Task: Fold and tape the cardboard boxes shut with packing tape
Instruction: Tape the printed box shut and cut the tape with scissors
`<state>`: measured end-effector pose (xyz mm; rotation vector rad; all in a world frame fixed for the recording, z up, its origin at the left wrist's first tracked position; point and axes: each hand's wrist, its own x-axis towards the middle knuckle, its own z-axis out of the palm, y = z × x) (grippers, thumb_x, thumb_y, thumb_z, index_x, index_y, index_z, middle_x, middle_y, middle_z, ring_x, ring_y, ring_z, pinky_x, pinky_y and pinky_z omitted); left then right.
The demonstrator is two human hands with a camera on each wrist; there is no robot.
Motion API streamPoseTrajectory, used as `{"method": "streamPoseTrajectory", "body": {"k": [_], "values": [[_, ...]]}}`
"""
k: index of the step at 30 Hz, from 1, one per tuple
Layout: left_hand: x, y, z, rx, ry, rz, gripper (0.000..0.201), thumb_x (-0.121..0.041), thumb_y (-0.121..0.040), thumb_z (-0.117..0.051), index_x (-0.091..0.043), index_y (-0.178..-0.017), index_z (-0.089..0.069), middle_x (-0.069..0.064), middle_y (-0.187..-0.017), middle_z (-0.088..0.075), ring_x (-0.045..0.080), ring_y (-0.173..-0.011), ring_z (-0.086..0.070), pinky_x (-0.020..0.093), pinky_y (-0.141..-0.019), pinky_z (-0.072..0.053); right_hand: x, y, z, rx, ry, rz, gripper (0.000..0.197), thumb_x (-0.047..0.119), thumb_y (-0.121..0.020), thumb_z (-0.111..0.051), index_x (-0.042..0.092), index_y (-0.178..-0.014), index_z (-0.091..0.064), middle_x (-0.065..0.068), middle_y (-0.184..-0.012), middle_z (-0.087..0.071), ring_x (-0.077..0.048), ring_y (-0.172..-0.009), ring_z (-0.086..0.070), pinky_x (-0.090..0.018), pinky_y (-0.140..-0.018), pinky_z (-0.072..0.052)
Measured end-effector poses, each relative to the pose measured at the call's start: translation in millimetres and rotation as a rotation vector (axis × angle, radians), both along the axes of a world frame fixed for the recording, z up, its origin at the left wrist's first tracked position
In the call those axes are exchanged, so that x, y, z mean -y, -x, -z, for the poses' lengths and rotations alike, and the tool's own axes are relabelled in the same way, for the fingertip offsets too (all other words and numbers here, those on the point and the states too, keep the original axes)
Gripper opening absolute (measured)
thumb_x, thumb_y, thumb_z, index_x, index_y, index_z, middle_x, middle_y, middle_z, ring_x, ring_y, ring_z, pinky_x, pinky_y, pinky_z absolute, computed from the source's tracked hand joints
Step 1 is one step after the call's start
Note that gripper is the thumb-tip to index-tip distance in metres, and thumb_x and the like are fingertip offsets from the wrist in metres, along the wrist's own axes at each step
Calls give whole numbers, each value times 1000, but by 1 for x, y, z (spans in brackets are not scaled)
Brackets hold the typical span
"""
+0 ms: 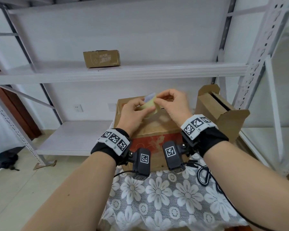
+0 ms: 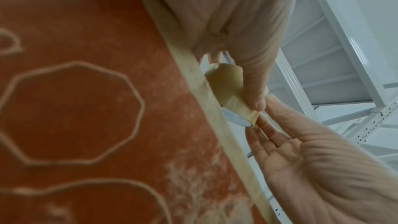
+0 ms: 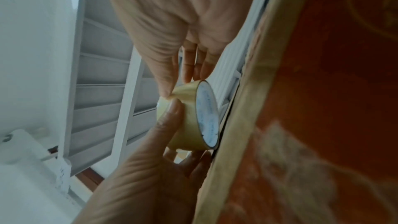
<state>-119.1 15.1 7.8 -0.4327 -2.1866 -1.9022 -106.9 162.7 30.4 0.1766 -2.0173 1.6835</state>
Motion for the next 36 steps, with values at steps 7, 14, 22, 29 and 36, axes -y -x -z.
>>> {"method": "streamPoseTrajectory", "body": {"k": [7,14,22,29,36], "values": [[-1,-2,1,-13,121,68,36,-15,-80,-78,-17,-59,-49,-9,-112,-68,3,-95,-65,23,-77,-50,0,-1,11,143,158,-35,17,14,-70,-82,15,-75,-66,3,-77,-65,-4,-69,-58,-21,-69,-51],[-4,-3,0,37,88,47,32,-15,-82,-77,-15,-64,-49,-2,-76,-67,6,-65,-61,18,-57,-47,-3,-2,12,147,283,-74,6,6,-78,-74,12,-80,-73,-2,-78,-70,-9,-72,-64,-24,-75,-53],[-2,-2,1,29,124,33,36,-20,-82,-76,-17,-62,-46,6,-75,-60,14,-69,-52,25,-65,-44,3,-1,16,49,145,0,14,9,-70,-81,20,-75,-74,-1,-85,-69,-6,-77,-63,-19,-75,-50],[-4,-2,3,-6,156,26,37,-19,-82,-76,-18,-62,-45,1,-65,-52,11,-62,-47,24,-61,-42,7,-5,18,-30,-119,105,5,10,-81,-72,14,-79,-70,7,-78,-64,-2,-75,-58,-10,-71,-45],[-3,-2,4,-45,199,61,33,-19,-83,-76,-11,-67,-48,-6,-58,-42,7,-55,-36,20,-58,-37,0,-3,17,30,-328,12,7,9,-89,-58,12,-83,-58,11,-75,-53,0,-67,-49,-5,-62,-39]]}}
